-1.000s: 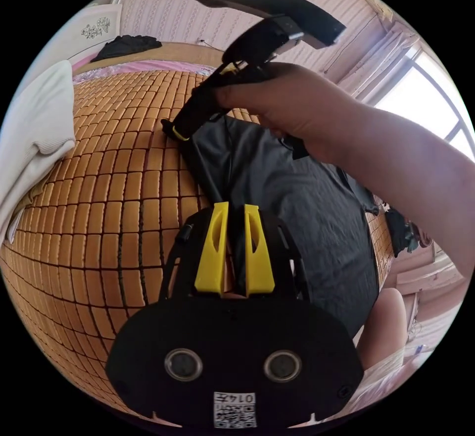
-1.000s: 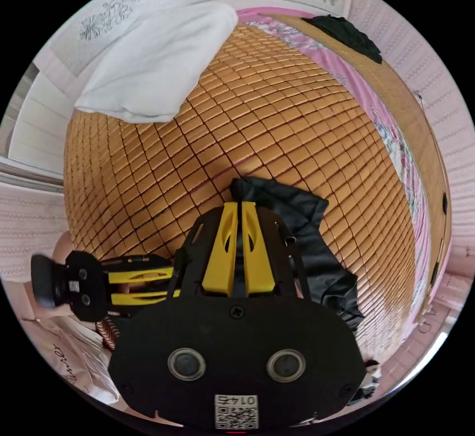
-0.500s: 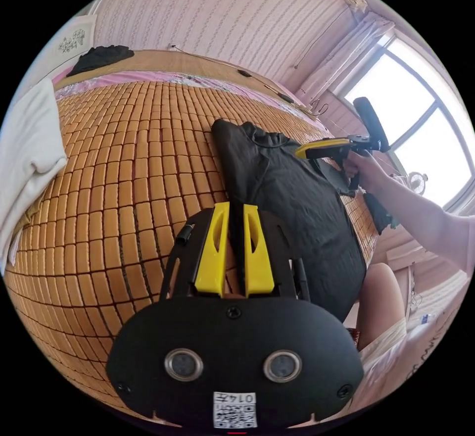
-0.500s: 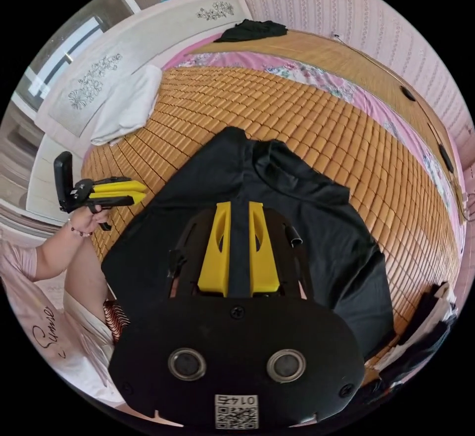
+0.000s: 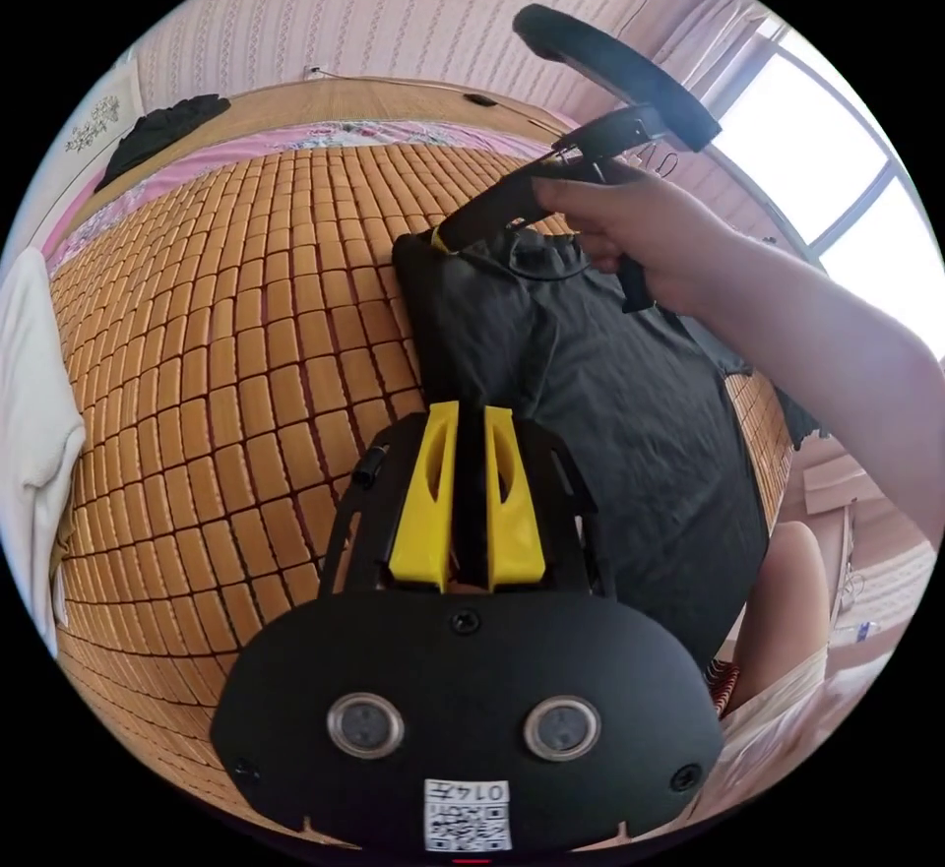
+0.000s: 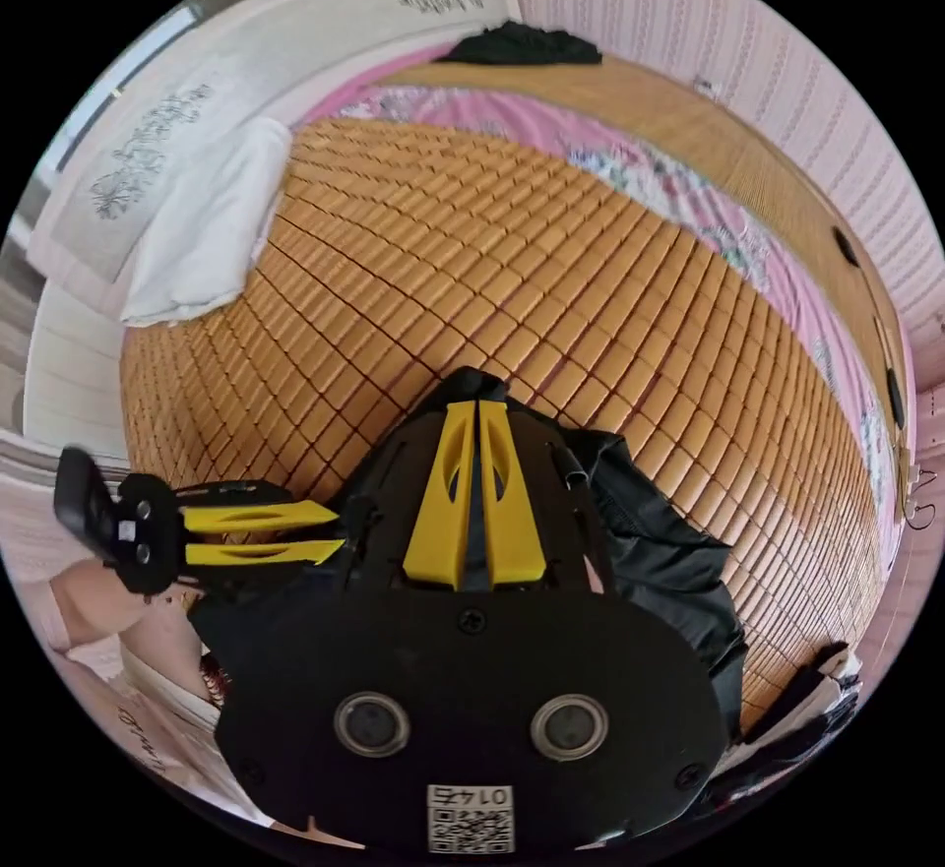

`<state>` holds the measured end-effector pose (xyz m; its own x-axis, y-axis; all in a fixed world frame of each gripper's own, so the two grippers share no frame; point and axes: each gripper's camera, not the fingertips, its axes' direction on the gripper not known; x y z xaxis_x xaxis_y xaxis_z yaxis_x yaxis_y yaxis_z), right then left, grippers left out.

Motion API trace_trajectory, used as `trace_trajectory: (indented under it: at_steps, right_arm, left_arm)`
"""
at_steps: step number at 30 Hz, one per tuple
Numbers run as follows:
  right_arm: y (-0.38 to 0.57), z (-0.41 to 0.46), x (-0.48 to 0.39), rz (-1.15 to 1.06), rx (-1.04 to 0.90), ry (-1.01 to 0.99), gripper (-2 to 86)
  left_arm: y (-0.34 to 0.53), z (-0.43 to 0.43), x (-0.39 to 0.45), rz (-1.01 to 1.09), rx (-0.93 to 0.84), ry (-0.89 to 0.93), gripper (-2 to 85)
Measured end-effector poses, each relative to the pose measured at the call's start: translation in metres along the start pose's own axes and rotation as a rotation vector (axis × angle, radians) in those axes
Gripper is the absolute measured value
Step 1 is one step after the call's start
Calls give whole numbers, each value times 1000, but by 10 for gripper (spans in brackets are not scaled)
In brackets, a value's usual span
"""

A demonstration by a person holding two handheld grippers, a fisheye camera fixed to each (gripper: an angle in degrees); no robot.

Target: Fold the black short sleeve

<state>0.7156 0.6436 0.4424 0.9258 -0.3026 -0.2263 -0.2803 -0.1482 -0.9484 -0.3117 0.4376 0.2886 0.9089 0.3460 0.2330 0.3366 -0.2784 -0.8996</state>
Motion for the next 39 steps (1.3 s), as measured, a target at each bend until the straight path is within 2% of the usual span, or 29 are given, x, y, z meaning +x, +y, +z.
trace_trajectory:
  at_steps: [5,9,12,15,17,21,24,27,30,32,35,37,39]
  right_arm:
    - [105,-100,-16,-113,288,-33,2]
    - [180,-108,-8,-134,249,-35,2]
    - [223,-82,7,-46,174,21,1]
    - [240,-66,18,41,137,-29,1]
    - [248,-59,18,52,136,-46,1]
    - [256,-48,21,74,102,-63,1]
    - [265,-50,24,92,120,-74,1]
    - [269,-53,25,85,126,-64,1]
    - [264,-64,23,68,175,-16,1]
    - [247,-86,19,87,323,31,1]
    - [201,-102,1,59,456,-59,1]
    - [170,-101,-24,6,502,-103,1]
    - [140,-93,-59,-79,526,-109,0]
  left_arm:
    - [5,-13,0,4,61,51,64]
    - [31,-47,5,71,122,118,59]
    - [40,-52,8,112,100,129,57]
    - [28,-49,13,137,60,171,58]
    - [15,-48,20,153,59,164,57]
    - [-28,-40,32,200,53,38,52]
    - [-60,-17,23,127,0,-21,65]
    - [-79,15,5,19,-98,208,68]
    - [-83,35,-1,-26,-171,187,9]
    - [-78,25,-9,-72,-122,236,-3]
    - [-45,-23,-27,-152,106,247,-8]
    - [2,-68,-38,-225,291,126,-9]
    - [39,-92,-47,-301,384,83,-10]
